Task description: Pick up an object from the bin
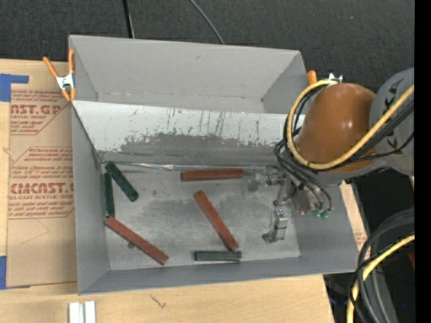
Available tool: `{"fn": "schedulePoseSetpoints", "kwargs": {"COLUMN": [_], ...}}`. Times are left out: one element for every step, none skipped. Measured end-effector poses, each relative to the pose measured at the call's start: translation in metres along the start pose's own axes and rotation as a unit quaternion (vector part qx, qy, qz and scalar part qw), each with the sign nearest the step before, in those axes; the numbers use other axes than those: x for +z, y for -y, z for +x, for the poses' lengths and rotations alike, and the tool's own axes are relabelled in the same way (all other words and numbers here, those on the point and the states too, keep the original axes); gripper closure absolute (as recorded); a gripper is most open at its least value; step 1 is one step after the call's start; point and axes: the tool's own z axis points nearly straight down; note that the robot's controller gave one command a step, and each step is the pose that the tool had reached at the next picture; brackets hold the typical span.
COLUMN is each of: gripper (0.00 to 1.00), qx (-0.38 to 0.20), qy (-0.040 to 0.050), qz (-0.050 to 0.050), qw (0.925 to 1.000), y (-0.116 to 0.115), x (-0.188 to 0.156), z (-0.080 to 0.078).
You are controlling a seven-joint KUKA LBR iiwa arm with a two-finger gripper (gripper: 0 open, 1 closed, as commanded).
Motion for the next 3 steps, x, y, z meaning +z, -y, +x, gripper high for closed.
{"fn": "schedulePoseSetpoints", "kwargs": {"gripper": [0.00,0.00,0.00], "qx": [-0.035,-0.027,0.001], "qy": [-0.0011,-0.0006,-0.0031], "qz": [0.000,-0.001,0.000], "qw": [0.9994,0.9996,1.0000], "y": [-0.020,-0.019,-0.031], "x": [0.067,0.116,0.119], "z": [0.006,0.011,0.007]}}
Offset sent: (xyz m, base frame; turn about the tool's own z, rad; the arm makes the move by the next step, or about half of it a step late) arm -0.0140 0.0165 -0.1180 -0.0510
